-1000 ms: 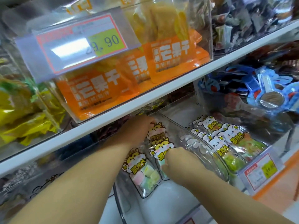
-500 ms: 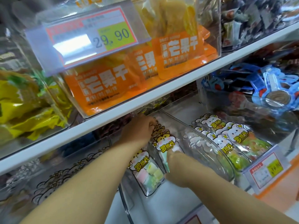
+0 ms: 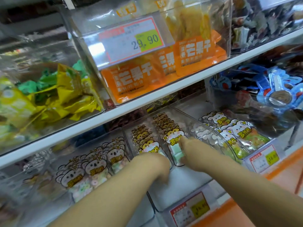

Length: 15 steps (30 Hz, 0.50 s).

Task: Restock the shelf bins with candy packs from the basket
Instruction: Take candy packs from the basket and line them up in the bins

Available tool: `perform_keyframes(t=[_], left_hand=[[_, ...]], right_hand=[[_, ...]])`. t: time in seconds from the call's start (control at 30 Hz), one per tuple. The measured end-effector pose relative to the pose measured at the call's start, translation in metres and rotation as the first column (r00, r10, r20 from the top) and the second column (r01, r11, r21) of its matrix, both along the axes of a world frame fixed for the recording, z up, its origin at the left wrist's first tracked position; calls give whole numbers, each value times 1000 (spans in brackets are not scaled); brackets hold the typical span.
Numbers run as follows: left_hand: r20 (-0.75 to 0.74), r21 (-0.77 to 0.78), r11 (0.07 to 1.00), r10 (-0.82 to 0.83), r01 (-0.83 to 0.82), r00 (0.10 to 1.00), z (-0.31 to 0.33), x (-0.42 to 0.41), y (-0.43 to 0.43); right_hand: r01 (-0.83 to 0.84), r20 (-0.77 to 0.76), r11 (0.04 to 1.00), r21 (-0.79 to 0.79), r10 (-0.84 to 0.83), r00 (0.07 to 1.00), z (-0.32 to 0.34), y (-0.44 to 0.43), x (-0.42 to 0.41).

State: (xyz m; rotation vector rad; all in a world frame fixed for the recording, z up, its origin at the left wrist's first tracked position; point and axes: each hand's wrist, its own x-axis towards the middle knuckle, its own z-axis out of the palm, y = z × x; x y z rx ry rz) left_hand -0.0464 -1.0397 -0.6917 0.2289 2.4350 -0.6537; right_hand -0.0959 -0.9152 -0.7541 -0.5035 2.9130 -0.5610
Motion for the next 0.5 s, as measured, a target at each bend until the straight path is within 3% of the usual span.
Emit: perform_keyframes(t=[0.07,0.17,0.33,0.4,0.5], left_hand=[[-99,57,998,-10,16,995,8,8,-3],[-284,273,962,53,28,957,30,40,-5],[-533,522,833,151,183,832,44,128,-23],[-569,623,749,235,226,788,31,171,-37],[-461,816,549,430,181,777,-12,244,-62]], right_hand=[[-5,-28,1000,27,6,1000,13,7,9],[2,-127,999,38,3,992,40,13,40],[-80,-330,977,-197,11,944,58,9,138],[-135,-332,946,-294,31,943,47,7,187],[-208,-251,920,-331,127,960,14,-3,251]])
